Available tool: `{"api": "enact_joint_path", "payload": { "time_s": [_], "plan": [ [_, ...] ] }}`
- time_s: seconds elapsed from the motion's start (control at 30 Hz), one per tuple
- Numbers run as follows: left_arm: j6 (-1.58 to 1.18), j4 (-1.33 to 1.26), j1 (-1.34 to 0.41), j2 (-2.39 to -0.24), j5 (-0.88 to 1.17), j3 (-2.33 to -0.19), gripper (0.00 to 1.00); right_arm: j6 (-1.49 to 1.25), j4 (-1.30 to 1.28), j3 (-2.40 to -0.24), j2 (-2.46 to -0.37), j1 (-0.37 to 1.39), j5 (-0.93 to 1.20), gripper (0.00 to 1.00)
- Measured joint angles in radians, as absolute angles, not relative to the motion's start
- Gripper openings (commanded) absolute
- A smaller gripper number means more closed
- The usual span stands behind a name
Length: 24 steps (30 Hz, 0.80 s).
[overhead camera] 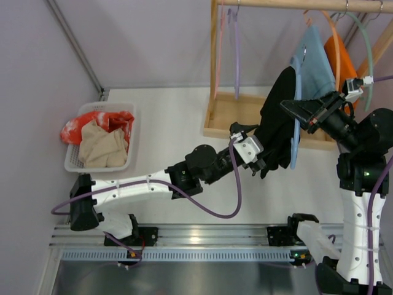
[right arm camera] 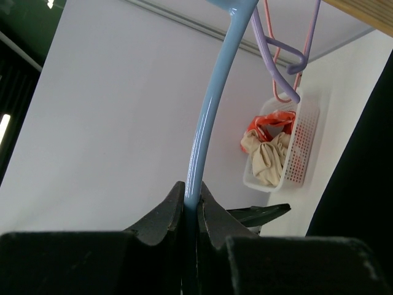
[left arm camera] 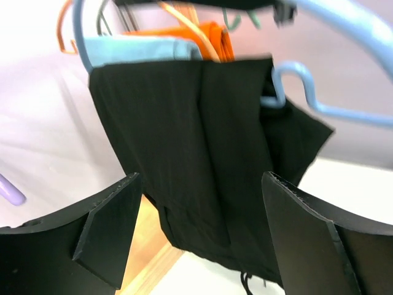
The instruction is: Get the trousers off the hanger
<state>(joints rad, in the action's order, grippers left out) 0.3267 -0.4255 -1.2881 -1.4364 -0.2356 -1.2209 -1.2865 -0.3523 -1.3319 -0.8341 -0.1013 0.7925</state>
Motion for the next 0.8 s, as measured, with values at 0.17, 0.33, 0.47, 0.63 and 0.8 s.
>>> {"api": "enact_joint_path", "payload": {
  "time_s": [0.17, 0.33, 0.47, 0.63, 0.8],
  "plan": [
    [0.309, -0.458, -1.291, -1.446, -0.249, -1.267, 0.85, -1.296, -0.329, -1.330, -0.830, -0.101, 0.795, 0.00],
    [0.287, -0.471, -1.293, -1.471, -0.255, -1.308, 0.84, -1.305, -0.300, -1.318, -0.818, -0.101, 0.796, 0.00],
    [0.286, -0.472, -1.300, -1.497, -0.256, -1.327, 0.84, -1.314, -0.277, -1.316, -0.816, -0.101, 0.797, 0.00],
    [0.287, -0.471, -1.303, -1.529, -0.264, -1.337, 0.84, -1.324, -0.269, -1.316, -0.816, -0.101, 0.800, 0.00],
    [0.291, -0.472, -1.299, -1.576, -0.329, -1.362, 0.78, -1.332, -0.269, -1.316, -0.816, -0.101, 0.816, 0.00]
  ]
}}
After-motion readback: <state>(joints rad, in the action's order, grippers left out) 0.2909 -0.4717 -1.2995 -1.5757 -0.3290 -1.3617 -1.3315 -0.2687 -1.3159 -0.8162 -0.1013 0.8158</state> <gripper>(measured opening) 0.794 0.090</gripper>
